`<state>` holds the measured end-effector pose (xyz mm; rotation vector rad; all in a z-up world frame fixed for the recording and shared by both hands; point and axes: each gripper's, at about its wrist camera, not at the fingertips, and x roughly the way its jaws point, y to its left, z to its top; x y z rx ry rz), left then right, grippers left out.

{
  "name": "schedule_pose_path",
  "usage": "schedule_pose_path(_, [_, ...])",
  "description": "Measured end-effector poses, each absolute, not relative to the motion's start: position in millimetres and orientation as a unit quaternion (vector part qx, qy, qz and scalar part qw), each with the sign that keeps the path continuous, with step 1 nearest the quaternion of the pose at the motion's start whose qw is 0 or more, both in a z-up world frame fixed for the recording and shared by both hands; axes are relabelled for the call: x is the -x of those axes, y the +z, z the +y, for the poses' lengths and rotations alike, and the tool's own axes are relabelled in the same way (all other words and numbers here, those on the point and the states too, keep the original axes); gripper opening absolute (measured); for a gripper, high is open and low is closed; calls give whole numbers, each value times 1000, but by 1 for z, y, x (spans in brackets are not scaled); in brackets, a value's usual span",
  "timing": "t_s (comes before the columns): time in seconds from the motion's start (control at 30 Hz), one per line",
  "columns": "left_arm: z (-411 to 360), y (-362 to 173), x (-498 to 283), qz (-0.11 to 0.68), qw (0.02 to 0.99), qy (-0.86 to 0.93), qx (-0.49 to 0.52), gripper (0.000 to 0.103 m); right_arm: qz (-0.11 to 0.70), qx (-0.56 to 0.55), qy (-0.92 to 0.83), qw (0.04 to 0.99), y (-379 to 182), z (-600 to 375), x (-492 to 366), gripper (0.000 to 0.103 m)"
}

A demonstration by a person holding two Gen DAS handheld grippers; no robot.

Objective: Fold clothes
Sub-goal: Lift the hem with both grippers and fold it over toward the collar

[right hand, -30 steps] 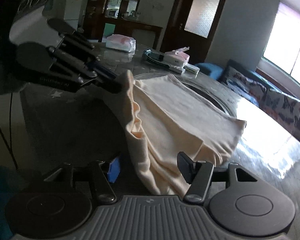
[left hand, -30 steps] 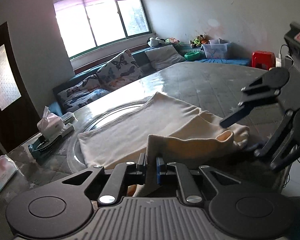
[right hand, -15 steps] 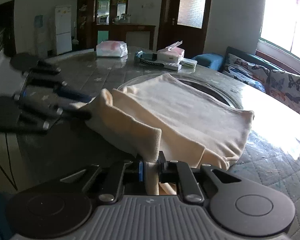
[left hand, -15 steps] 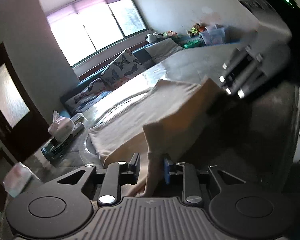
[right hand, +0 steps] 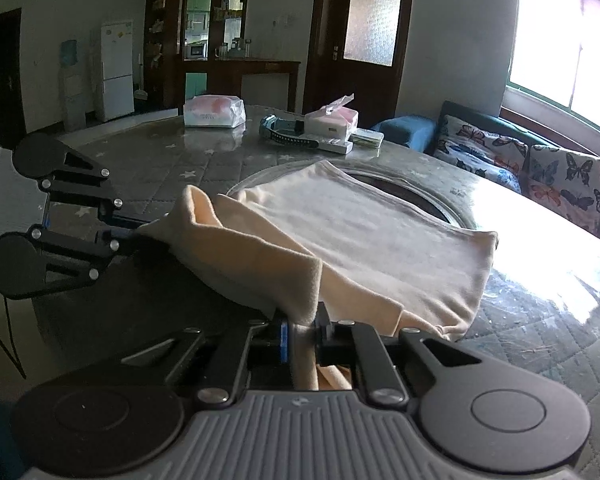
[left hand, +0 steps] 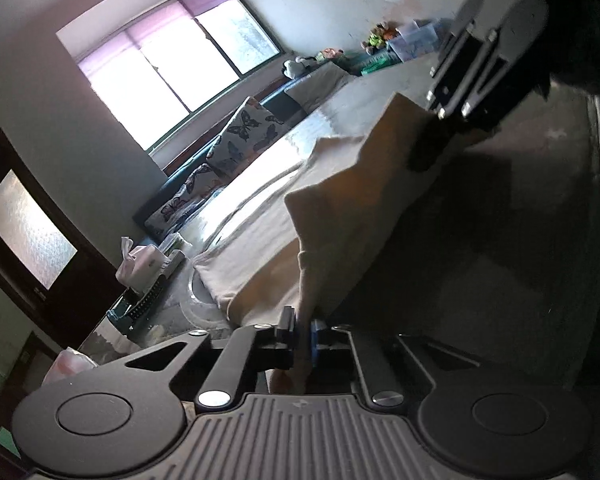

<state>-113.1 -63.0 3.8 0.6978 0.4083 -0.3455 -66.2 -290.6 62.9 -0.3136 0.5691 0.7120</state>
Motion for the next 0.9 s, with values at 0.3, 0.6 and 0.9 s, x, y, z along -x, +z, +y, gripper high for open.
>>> schedule_pose_path(0.3, [-54, 46, 144, 203, 918, -188, -285, 6, 252, 155, 358, 886, 90, -305, 99, 10])
schedule_pose_path(0.6, [-47, 62, 224, 219, 912, -218, -268, 6, 270, 181, 409, 853, 113, -313, 182, 10])
schedule_pose_path(0.9, [-47, 64, 222, 217, 920, -211, -251, 6, 282, 197, 408, 846, 120, -307, 180, 10])
